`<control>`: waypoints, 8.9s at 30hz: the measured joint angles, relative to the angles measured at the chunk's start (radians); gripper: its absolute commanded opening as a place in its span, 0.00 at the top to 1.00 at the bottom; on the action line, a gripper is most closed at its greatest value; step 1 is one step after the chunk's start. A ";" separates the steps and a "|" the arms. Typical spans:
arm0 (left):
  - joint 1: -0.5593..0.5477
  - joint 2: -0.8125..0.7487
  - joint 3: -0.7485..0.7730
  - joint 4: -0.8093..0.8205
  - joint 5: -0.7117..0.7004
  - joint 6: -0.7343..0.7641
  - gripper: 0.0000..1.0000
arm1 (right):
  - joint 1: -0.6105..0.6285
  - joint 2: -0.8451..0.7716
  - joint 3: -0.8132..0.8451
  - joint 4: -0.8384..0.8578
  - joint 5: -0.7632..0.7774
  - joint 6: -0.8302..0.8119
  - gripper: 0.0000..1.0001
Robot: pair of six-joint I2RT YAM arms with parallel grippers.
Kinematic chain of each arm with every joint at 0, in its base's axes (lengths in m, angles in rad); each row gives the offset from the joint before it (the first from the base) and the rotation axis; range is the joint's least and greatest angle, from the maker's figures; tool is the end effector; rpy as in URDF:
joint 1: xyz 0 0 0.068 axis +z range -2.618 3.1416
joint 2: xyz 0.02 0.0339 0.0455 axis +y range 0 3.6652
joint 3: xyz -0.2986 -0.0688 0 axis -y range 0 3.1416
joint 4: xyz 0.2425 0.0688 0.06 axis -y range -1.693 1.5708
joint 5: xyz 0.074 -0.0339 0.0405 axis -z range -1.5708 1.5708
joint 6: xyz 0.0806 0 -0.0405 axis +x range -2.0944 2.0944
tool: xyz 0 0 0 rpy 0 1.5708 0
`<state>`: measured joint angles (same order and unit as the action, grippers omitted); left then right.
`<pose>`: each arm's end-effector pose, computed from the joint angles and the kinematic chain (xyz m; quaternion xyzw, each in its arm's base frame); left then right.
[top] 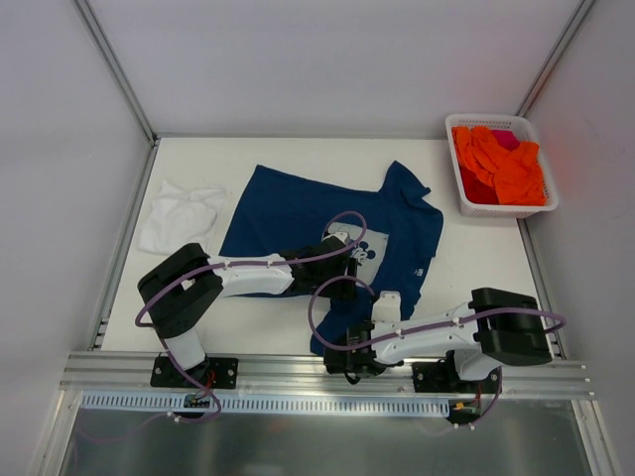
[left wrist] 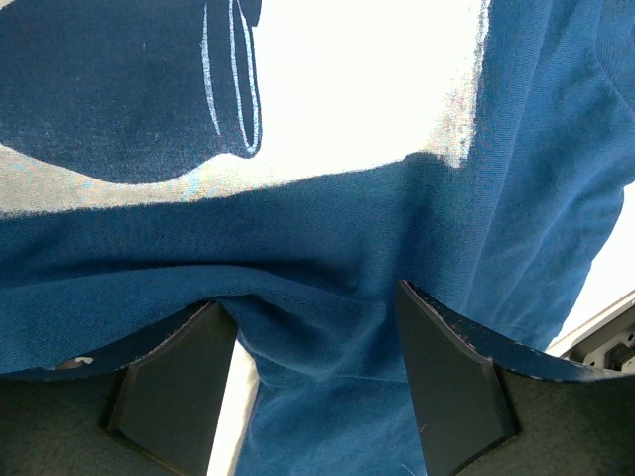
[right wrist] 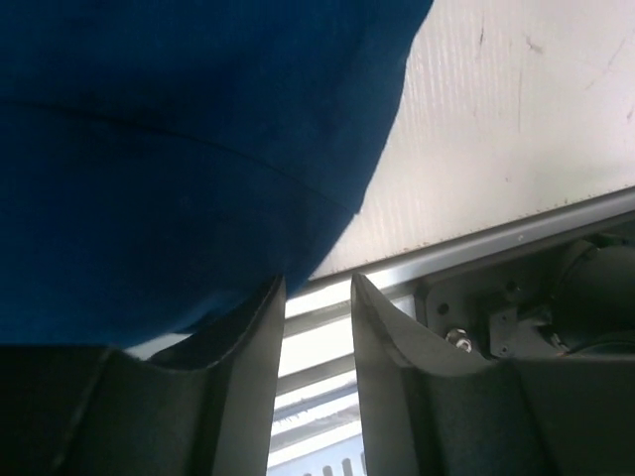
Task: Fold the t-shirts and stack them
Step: Flatten out the tshirt
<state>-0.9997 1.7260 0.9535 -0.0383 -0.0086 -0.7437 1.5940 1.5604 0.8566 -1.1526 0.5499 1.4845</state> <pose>0.2104 -0.3262 0.1702 0.1170 0.9213 -0.2813 0.2417 0.0375 0.2013 0.1640 -0.0907 0.9491 -0.1454 0.2643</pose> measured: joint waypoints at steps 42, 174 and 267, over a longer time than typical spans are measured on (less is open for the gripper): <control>0.019 -0.465 -0.246 -0.144 -0.159 -0.005 0.33 | -0.565 0.094 -0.020 0.212 0.099 -0.485 1.00; 0.815 0.526 1.174 -0.576 -0.176 0.358 1.00 | -1.424 0.578 1.134 0.414 -0.336 -1.372 1.00; 0.364 0.270 0.665 -0.764 -0.177 0.299 1.00 | -1.283 0.018 0.492 0.334 -0.422 -1.371 1.00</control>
<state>-0.6361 1.9965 1.6180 -0.8028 -0.1852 -0.4446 0.3115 1.5784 1.3487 -0.8188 0.1284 0.1131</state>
